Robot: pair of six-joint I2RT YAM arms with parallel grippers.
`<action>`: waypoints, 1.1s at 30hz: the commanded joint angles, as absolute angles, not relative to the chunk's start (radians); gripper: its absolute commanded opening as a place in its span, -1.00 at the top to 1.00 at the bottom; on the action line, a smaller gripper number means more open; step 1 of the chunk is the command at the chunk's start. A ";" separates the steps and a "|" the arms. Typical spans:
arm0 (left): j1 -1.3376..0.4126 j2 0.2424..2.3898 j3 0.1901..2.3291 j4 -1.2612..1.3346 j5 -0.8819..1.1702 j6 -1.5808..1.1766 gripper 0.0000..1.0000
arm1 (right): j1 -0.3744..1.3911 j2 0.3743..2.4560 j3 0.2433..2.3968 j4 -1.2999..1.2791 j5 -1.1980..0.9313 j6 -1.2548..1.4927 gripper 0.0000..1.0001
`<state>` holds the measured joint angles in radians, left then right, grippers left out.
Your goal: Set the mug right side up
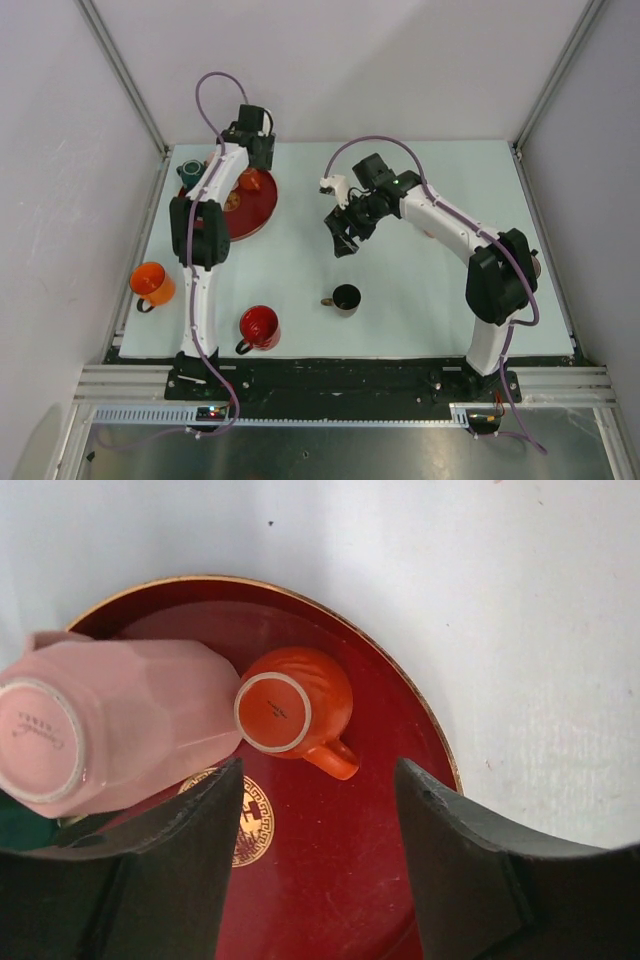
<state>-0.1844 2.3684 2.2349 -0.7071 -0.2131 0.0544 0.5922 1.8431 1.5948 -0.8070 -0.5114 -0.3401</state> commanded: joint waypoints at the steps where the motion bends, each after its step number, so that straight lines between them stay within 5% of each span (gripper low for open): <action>1: -0.173 2.344 2.233 -0.677 -0.272 -0.184 -0.34 | 0.598 1.830 1.635 -0.819 -0.494 -0.338 -0.66; 7: -0.169 2.365 2.243 -0.679 -0.230 -0.196 -0.38 | 0.600 1.823 1.628 -0.821 -0.490 -0.335 -0.66; 12: -0.158 2.412 2.369 -0.679 -0.263 -0.125 -0.76 | 0.605 1.822 1.630 -0.842 -0.483 -0.337 -0.65; 17: -0.137 2.475 2.462 -0.678 -0.193 -0.035 -0.83 | 0.608 1.818 1.628 -0.849 -0.474 -0.337 -0.65; 24: -0.113 2.469 2.432 -0.679 0.053 0.397 -0.96 | 0.611 1.821 1.646 -0.872 -0.460 -0.351 -0.66; 33: -0.111 2.492 2.374 -0.741 0.030 0.879 -0.99 | 0.619 1.838 1.657 -0.898 -0.445 -0.349 -0.64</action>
<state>-0.1081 2.4763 2.3787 -0.7074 0.0093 0.6071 0.6086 1.8431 1.6024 -0.8711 -0.4576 -0.3408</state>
